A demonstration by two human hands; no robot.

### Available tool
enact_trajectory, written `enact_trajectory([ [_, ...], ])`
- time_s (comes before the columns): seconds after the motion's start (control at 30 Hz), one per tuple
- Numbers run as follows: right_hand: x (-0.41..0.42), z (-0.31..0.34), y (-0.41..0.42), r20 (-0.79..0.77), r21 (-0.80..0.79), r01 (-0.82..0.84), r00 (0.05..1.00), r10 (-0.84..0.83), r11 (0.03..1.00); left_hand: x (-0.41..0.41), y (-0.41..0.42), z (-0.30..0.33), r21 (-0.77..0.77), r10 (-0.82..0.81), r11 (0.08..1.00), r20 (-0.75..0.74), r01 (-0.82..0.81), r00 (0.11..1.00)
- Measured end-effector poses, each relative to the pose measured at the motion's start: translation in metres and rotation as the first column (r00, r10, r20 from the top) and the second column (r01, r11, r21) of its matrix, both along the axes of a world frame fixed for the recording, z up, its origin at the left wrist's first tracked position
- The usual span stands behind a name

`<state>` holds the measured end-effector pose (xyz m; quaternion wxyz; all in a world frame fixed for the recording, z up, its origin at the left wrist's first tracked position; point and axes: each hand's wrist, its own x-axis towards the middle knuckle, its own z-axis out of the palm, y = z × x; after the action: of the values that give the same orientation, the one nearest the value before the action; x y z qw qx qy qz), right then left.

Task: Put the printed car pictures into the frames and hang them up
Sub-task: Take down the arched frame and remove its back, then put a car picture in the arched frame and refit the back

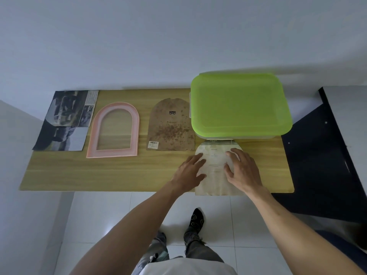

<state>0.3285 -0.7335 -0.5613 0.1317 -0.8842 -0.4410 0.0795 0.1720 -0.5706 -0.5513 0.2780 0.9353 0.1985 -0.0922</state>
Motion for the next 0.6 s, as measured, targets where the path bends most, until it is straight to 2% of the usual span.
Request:
enact_trajectory([
  [0.13, -0.014, 0.007, 0.025, 0.006, 0.089, -0.122, 0.993, 0.122, 0.989, -0.014, 0.017, 0.006, -0.004, 0.140, 0.990, 0.032, -0.139, 0.990],
  [0.6, -0.087, 0.041, 0.185, -0.107, 0.157, -0.226, 0.964, 0.244, 0.961, -0.111, 0.156, 0.040, 0.003, 0.455, 0.888, 0.119, -0.459, 0.882],
])
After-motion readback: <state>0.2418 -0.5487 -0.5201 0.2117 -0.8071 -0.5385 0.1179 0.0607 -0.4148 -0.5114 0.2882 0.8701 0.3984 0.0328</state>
